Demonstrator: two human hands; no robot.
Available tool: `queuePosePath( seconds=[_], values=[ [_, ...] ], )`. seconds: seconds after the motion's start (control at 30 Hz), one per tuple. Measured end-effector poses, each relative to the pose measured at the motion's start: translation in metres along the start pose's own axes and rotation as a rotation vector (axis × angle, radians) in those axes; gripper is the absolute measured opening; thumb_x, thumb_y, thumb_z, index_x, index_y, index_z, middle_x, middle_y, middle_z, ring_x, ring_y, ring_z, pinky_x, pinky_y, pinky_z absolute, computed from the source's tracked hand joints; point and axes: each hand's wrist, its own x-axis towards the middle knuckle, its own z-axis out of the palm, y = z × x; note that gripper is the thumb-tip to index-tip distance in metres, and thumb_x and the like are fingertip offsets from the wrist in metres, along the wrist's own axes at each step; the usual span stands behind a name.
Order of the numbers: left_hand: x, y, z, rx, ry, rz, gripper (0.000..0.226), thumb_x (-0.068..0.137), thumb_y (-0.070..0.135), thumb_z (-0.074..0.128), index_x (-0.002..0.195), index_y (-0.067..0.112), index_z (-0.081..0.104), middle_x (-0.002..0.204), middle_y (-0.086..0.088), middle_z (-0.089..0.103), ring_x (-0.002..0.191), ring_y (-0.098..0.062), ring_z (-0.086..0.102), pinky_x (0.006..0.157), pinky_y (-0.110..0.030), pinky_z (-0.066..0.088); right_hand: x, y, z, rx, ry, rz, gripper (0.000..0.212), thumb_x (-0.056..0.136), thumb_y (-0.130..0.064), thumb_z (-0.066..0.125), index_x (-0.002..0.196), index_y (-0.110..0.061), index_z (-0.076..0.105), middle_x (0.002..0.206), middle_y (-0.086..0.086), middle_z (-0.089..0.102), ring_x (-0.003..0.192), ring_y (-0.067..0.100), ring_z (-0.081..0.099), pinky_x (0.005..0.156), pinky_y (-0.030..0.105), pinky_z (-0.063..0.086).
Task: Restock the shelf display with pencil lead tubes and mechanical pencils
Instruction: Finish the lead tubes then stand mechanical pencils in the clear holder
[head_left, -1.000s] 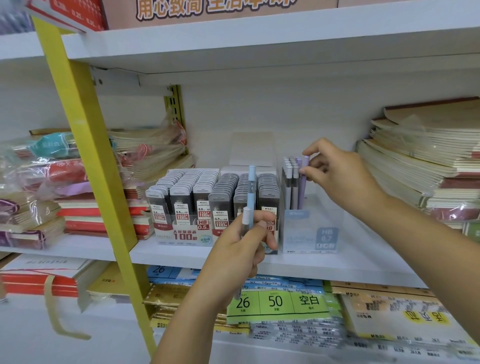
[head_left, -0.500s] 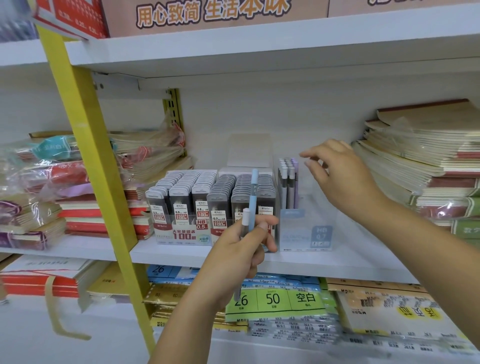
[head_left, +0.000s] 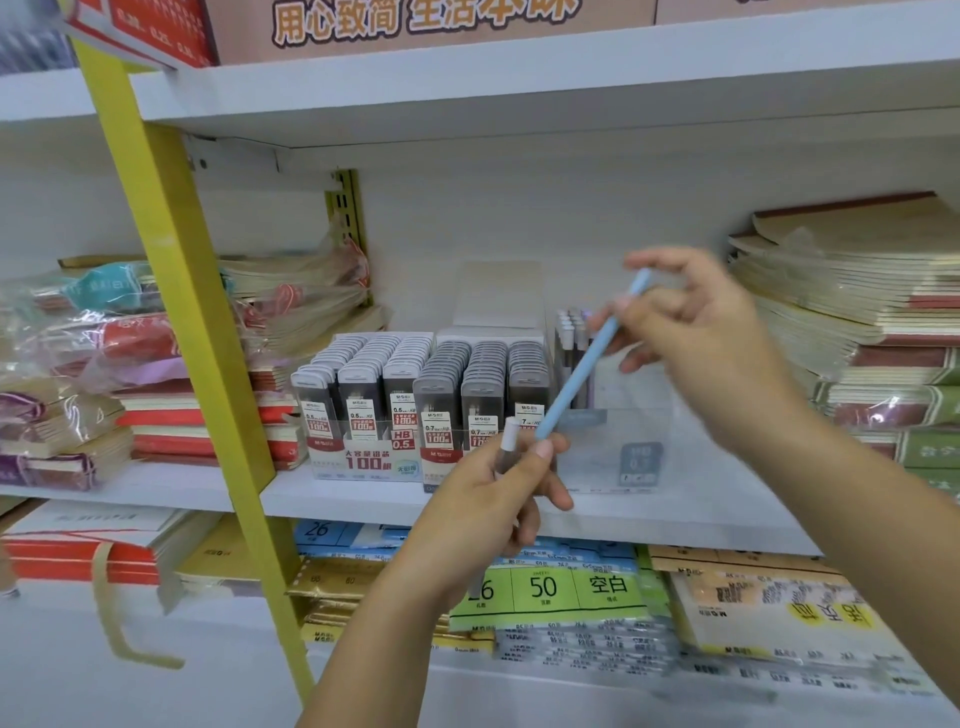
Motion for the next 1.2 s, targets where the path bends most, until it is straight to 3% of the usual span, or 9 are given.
queuePosePath(
  seconds=[0.1, 0.2, 0.33, 0.47, 0.67, 0.83, 1.2],
  values=[
    [0.003, -0.002, -0.002, 0.016, 0.078, 0.004, 0.020, 0.103, 0.033, 0.051, 0.112, 0.028, 0.068, 0.070, 0.008, 0.064, 0.044, -0.005, 0.035, 0.042, -0.014, 0.032, 0.018, 0.002, -0.025, -0.118, 0.159, -0.178, 0.026, 0.096, -0.011, 0.057, 0.103, -0.032, 0.044, 0.081, 0.003, 0.073, 0.076, 0.016, 0.071, 0.060, 0.024, 0.054],
    [0.006, -0.003, -0.005, -0.010, 0.138, -0.026, 0.015, 0.100, 0.027, 0.057, 0.103, 0.031, 0.070, 0.069, 0.008, 0.060, 0.048, -0.004, 0.038, 0.045, -0.016, 0.035, 0.036, 0.013, -0.035, -0.333, 0.130, -0.200, 0.029, 0.094, -0.014, 0.061, 0.099, -0.036, 0.044, 0.085, 0.003, 0.069, 0.078, 0.019, 0.070, 0.069, 0.035, 0.058],
    [0.009, -0.003, -0.007, -0.075, 0.108, -0.056, 0.023, 0.099, 0.008, 0.051, 0.109, 0.022, 0.067, 0.073, 0.004, 0.060, 0.057, -0.007, 0.044, 0.054, -0.021, 0.040, 0.050, 0.038, -0.035, -0.613, 0.032, -0.204, 0.023, 0.090, -0.014, 0.067, 0.108, -0.023, 0.055, 0.089, 0.007, 0.065, 0.079, 0.023, 0.068, 0.076, 0.046, 0.058],
    [0.007, -0.003, -0.006, -0.086, 0.079, -0.034, 0.026, 0.103, 0.007, 0.045, 0.110, 0.019, 0.067, 0.079, 0.003, 0.065, 0.062, -0.009, 0.050, 0.057, -0.022, 0.044, 0.056, 0.060, -0.030, -0.718, -0.006, -0.226, 0.023, 0.089, -0.016, 0.068, 0.108, -0.021, 0.055, 0.082, 0.000, 0.063, 0.079, 0.019, 0.065, 0.074, 0.032, 0.053],
    [0.006, -0.003, -0.007, -0.075, 0.067, -0.033, 0.024, 0.106, 0.014, 0.043, 0.112, 0.020, 0.066, 0.079, 0.002, 0.067, 0.060, -0.011, 0.051, 0.056, -0.025, 0.046, 0.061, 0.074, -0.026, -0.763, -0.016, -0.227, 0.022, 0.089, -0.018, 0.068, 0.107, -0.021, 0.055, 0.081, -0.004, 0.061, 0.078, 0.013, 0.062, 0.067, 0.008, 0.040],
    [0.006, -0.004, -0.008, -0.059, 0.069, -0.019, 0.024, 0.107, 0.015, 0.042, 0.115, 0.021, 0.064, 0.078, 0.003, 0.067, 0.056, -0.009, 0.049, 0.054, -0.022, 0.045, 0.059, 0.074, -0.022, -0.799, -0.050, -0.236, 0.020, 0.090, -0.019, 0.067, 0.106, -0.018, 0.056, 0.083, -0.001, 0.066, 0.080, 0.018, 0.064, 0.073, 0.030, 0.050],
    [0.007, -0.008, -0.011, -0.059, 0.055, -0.014, 0.026, 0.107, 0.017, 0.043, 0.112, 0.024, 0.067, 0.078, 0.003, 0.067, 0.054, -0.008, 0.047, 0.052, -0.021, 0.043, 0.058, 0.077, -0.022, -0.789, -0.054, -0.262, 0.021, 0.090, -0.017, 0.067, 0.107, -0.013, 0.056, 0.084, -0.001, 0.061, 0.081, 0.020, 0.062, 0.071, 0.024, 0.047]
  ],
)
